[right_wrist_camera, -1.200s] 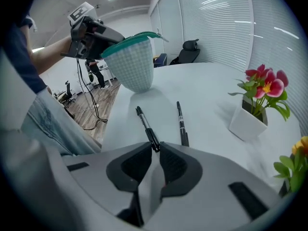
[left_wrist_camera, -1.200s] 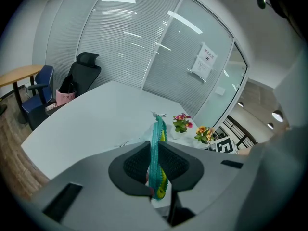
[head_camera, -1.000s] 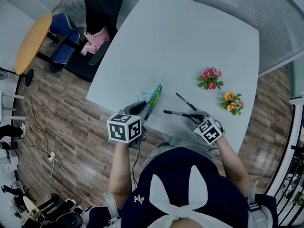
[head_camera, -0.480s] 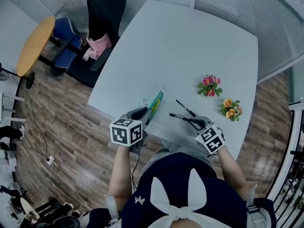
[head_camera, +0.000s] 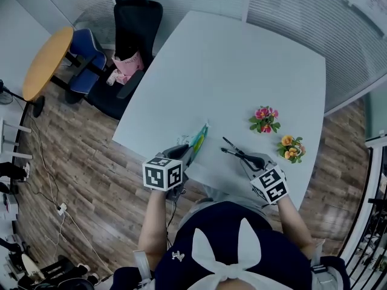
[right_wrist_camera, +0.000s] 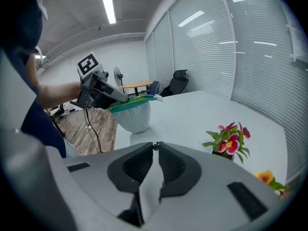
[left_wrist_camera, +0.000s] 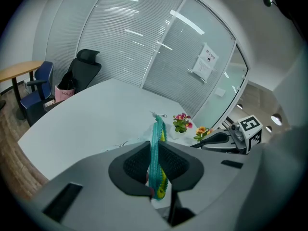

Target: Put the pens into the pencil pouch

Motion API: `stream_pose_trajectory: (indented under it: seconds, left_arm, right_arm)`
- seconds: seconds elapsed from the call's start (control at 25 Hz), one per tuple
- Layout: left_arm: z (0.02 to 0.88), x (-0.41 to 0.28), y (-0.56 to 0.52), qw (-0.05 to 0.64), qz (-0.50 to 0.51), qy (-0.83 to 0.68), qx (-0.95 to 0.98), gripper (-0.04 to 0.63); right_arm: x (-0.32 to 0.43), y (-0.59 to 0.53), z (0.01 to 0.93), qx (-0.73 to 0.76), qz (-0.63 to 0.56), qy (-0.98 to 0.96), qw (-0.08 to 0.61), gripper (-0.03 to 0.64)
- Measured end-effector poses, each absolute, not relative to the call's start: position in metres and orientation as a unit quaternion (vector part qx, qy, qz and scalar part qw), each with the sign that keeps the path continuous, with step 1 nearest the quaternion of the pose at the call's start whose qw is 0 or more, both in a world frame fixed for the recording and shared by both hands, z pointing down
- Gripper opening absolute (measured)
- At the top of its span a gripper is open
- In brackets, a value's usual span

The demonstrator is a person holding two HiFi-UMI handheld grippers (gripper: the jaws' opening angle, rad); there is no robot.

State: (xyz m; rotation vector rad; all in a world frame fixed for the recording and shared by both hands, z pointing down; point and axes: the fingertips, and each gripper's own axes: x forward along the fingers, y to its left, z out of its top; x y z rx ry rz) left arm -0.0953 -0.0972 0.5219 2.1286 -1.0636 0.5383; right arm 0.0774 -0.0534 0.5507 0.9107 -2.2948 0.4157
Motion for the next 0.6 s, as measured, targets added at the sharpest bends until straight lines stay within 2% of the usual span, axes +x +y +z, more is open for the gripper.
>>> stream_pose_trajectory:
  seconds: [0.6]
  left_arm:
    - [0.521,-0.090,-0.108,0.354,0.201,-0.406,0.818,0.061]
  right_arm:
    - [0.082,-0.082,0.445,0.385,0.155,-0.891,0.186,0.043]
